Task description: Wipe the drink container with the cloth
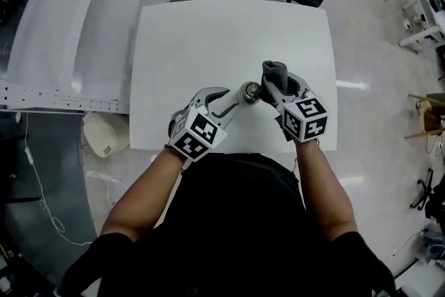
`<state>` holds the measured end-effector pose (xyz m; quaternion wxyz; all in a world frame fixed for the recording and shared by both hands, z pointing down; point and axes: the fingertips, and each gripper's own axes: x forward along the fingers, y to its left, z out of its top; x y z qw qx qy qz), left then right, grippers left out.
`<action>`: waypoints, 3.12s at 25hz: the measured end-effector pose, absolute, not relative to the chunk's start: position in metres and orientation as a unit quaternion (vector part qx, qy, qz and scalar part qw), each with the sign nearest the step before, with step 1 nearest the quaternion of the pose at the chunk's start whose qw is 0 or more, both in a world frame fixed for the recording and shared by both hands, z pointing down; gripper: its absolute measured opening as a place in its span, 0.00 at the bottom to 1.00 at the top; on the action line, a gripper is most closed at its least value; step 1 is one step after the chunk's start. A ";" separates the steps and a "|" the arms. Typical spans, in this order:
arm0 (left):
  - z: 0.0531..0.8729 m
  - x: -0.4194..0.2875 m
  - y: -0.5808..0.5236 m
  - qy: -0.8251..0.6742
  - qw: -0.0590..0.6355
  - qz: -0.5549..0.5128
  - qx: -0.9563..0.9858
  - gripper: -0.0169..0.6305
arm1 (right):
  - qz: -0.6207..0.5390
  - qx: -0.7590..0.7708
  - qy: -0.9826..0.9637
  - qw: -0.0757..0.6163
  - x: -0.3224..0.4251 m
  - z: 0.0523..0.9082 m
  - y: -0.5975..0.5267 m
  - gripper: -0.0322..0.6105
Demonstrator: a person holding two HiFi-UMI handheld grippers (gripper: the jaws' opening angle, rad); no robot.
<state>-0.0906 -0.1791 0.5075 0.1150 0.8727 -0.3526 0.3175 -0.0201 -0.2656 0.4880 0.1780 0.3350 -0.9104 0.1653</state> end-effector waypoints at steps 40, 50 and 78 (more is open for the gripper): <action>0.542 -0.049 -0.234 -0.316 0.197 0.296 0.880 0.43 | 0.251 0.342 -0.895 0.140 0.029 0.498 -0.213 0.22; 0.549 -0.088 -0.258 -0.387 0.345 0.184 0.835 0.42 | 0.350 0.297 -0.885 0.076 -0.042 0.509 -0.219 0.22; 0.560 -0.117 -0.265 -0.427 0.445 0.096 0.782 0.42 | 0.391 0.340 -0.852 0.077 -0.045 0.569 -0.226 0.22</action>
